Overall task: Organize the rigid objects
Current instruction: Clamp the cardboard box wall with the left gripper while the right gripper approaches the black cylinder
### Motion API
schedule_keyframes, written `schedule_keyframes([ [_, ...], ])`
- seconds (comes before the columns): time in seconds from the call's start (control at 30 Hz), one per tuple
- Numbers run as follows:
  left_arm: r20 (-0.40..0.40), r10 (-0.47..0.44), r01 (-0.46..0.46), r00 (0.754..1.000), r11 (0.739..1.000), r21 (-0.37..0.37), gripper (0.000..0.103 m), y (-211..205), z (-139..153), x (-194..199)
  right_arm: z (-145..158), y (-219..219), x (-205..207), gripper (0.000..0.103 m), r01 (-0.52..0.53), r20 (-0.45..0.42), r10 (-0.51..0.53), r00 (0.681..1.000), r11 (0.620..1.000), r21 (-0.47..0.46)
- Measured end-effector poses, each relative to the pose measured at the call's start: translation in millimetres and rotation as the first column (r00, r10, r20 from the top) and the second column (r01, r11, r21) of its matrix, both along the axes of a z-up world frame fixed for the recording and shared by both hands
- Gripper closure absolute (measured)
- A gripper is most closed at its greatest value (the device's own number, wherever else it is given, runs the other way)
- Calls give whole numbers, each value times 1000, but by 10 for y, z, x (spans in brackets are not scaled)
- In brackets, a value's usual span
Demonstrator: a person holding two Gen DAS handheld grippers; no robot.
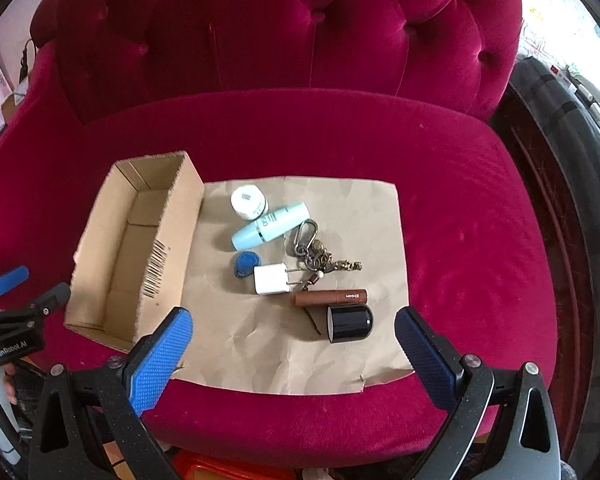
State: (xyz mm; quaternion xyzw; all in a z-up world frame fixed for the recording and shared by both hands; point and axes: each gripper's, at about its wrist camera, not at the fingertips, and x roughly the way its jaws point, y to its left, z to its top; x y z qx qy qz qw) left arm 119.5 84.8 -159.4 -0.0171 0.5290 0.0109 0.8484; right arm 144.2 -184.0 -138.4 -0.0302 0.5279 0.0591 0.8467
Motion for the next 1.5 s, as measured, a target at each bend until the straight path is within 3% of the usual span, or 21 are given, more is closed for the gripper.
schedule_keyframes([
  [0.23, -56, 11, -13, 998, 999, -38, 0, 67, -281, 70, -276, -69, 82, 0, 14, -41, -14, 999, 1000, -3],
  [0.43, -27, -14, 13, 1000, 999, -38, 7, 15, -297, 89, -427, -148, 117, 0, 31, -79, -31, 996, 1000, 5],
  [0.5, -27, -28, 27, 999, 999, -39, 19, 5, -327, 132, -468, -167, 119, 0, 31, -86, -30, 996, 1000, 2],
  [0.57, -36, -47, 46, 998, 998, -35, 41, -13, -371, 159, -498, -173, 125, 0, 27, -94, -26, 995, 1000, 2],
  [0.63, -43, -63, 62, 997, 998, -29, 51, -40, -404, 181, -527, -188, 125, 0, 28, -99, -29, 995, 1000, -5],
  [0.73, -48, -84, 82, 995, 996, -26, 81, -76, -449, 198, -551, -212, 125, 0, 31, -103, -32, 994, 999, -13],
  [0.77, -52, -88, 87, 995, 996, -28, 86, -81, -458, 208, -554, -222, 124, 0, 32, -103, -34, 994, 999, -16],
  [0.97, -52, -61, 59, 997, 998, -22, 98, -25, -470, 241, -584, -302, 152, 0, 50, -111, -51, 993, 999, -13],
  [1.5, -46, -38, 37, 998, 999, -15, 100, -52, -502, 190, -755, -433, 279, 0, 72, -142, -78, 987, 996, -49],
])
